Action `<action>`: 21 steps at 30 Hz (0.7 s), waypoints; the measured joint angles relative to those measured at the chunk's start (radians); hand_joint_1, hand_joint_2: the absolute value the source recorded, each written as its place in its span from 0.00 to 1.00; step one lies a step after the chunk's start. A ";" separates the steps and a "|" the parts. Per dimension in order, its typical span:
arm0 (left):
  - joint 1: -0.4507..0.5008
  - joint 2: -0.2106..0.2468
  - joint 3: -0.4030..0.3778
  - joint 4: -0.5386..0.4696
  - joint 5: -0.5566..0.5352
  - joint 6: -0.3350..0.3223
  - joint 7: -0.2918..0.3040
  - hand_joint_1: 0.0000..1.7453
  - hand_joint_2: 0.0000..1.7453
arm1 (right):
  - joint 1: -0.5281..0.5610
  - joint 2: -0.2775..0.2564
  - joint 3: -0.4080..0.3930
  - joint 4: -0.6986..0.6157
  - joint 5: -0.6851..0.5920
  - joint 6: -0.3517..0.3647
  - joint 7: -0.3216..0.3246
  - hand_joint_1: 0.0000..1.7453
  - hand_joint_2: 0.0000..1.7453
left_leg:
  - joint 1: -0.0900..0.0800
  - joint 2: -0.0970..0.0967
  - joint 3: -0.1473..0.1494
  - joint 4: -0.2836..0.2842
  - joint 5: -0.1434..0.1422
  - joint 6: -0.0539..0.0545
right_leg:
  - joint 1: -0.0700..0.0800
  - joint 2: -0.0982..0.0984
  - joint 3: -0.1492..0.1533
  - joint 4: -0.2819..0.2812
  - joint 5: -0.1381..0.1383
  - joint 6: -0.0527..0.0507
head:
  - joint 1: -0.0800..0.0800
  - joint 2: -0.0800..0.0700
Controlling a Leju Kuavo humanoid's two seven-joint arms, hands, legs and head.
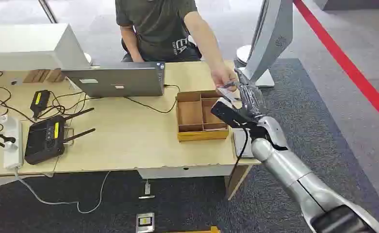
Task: Pass the card to the sensor for recognition and then transmit it.
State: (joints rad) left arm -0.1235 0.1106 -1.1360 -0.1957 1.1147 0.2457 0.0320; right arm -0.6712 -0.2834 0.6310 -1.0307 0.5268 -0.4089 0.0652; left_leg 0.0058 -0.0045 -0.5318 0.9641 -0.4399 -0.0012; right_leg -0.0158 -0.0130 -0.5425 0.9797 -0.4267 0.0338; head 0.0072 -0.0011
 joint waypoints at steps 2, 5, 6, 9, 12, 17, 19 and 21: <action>0.000 0.000 0.000 0.000 0.000 0.000 0.000 0.00 1.00 | 0.000 0.006 0.005 0.008 -0.004 0.003 -0.002 1.00 1.00 | 0.000 0.000 0.000 0.000 0.000 0.000 | 0.000 0.000 0.000 0.000 0.000 0.000 | 0.000 0.000; 0.000 0.000 0.000 0.000 0.000 0.000 0.000 0.00 1.00 | -0.002 0.011 0.009 0.015 -0.005 0.007 -0.004 1.00 1.00 | 0.000 0.000 0.000 0.000 0.000 0.000 | 0.000 0.000 0.000 0.000 0.000 0.000 | 0.000 0.000; 0.000 0.000 0.000 0.000 0.000 0.000 0.000 0.00 1.00 | -0.003 0.013 0.011 0.018 -0.005 0.007 -0.005 1.00 1.00 | 0.000 0.000 0.000 0.000 0.000 0.000 | 0.000 0.000 0.000 0.000 0.000 0.000 | 0.000 0.000; 0.000 0.000 0.000 0.000 0.000 0.000 0.000 0.00 1.00 | -0.003 0.016 0.014 0.024 -0.006 0.008 -0.006 1.00 1.00 | 0.000 0.000 0.000 0.000 0.000 0.000 | 0.000 0.000 0.000 0.000 0.000 0.000 | 0.000 0.000; 0.001 0.000 0.000 0.000 0.001 0.000 0.000 0.00 1.00 | -0.003 0.019 0.014 0.031 -0.016 0.008 -0.016 1.00 1.00 | 0.000 0.000 0.000 0.000 0.000 0.000 | 0.000 0.000 0.000 0.000 0.000 0.000 | 0.000 0.000; 0.001 0.000 0.000 0.000 0.004 0.002 0.000 0.00 1.00 | -0.005 0.025 0.019 0.042 -0.026 0.005 -0.031 1.00 1.00 | 0.000 0.000 0.000 0.000 0.000 0.000 | 0.000 0.000 0.000 0.000 0.000 0.000 | 0.000 0.000; 0.001 0.000 0.000 0.000 0.004 0.003 0.000 0.00 1.00 | -0.006 0.027 0.023 0.048 -0.027 0.004 -0.033 1.00 1.00 | 0.000 0.000 0.000 0.000 0.000 0.000 | 0.000 0.000 0.000 0.000 0.000 0.000 | 0.000 0.000; 0.001 0.000 0.000 0.000 0.005 0.003 0.000 0.00 1.00 | -0.006 0.030 0.024 0.053 -0.027 0.004 -0.034 1.00 1.00 | 0.000 0.000 0.000 0.000 0.000 0.000 | 0.000 0.000 0.000 0.000 0.000 0.000 | 0.000 0.000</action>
State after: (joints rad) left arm -0.1224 0.1106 -1.1360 -0.1957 1.1192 0.2483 0.0320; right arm -0.6773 -0.2537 0.6550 -0.9774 0.4997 -0.4051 0.0309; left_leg 0.0058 -0.0045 -0.5317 0.9642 -0.4397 -0.0015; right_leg -0.0158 -0.0130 -0.5426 0.9797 -0.4266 0.0336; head 0.0072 -0.0011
